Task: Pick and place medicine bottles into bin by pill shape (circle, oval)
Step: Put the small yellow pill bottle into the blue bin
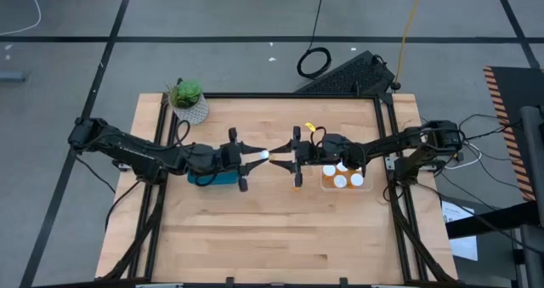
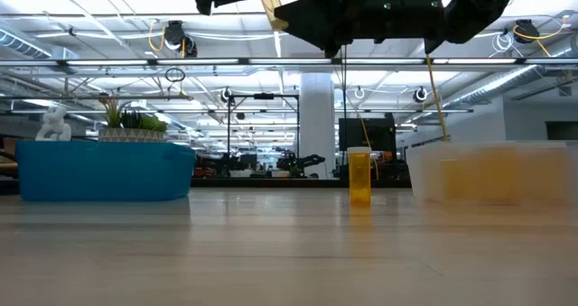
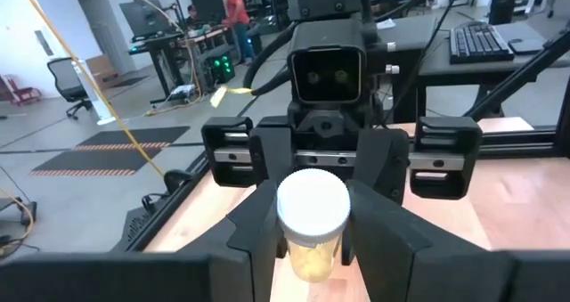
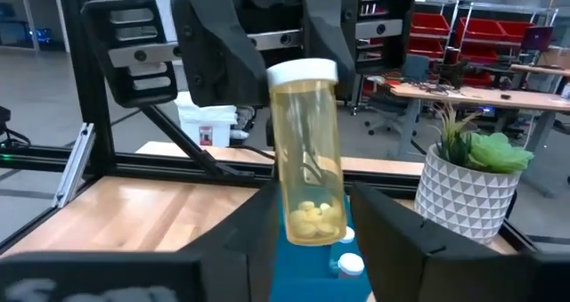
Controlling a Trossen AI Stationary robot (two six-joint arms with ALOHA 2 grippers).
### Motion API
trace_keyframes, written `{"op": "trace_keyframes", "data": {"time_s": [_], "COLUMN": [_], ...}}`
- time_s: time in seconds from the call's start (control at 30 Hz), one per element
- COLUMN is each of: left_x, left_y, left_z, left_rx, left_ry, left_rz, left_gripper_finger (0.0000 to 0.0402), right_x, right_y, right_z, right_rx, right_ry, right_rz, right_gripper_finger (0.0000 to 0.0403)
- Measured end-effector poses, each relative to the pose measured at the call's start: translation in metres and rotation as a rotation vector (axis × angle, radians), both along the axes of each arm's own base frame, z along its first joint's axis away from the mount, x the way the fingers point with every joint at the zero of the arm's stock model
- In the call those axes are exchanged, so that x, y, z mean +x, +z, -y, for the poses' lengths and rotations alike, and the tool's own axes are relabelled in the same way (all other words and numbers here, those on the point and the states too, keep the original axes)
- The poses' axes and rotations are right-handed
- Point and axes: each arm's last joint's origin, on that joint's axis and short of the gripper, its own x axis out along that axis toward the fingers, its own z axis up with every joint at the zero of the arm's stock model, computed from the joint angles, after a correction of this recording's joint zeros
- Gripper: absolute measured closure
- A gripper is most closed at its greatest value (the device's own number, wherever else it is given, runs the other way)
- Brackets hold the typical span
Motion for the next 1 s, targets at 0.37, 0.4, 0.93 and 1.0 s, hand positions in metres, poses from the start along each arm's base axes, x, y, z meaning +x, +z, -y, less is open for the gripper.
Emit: {"op": "trace_keyframes", "data": {"time_s": [0.37, 0.4, 0.93, 1.0], "left_x": [-0.0001, -0.0001, 0.0003, 0.0003], "left_y": [0.0008, 0.0009, 0.0031, 0.0029], "left_z": [0.0011, 0.0013, 0.0024, 0.0025], "left_rx": [0.011, 0.008, -0.020, -0.019], "left_ry": [-0.004, -0.004, -0.032, -0.036], "left_rz": [0.006, 0.007, 0.036, 0.034], "left_gripper_finger": [0.0277, 0.0277, 0.0277, 0.0277], "right_x": [0.0000, 0.0000, 0.0000, 0.0000], "right_y": [0.0001, 0.0001, 0.0004, 0.0004], "right_z": [-0.0008, -0.0022, -0.0039, -0.0039], "right_rx": [-0.010, -0.010, -0.033, -0.039], "right_ry": [0.006, 0.009, 0.016, 0.017], "right_rz": [0.001, 0.001, 0.006, 0.006], "right_gripper_finger": [0.0308, 0.0303, 0.0241, 0.0266]}}
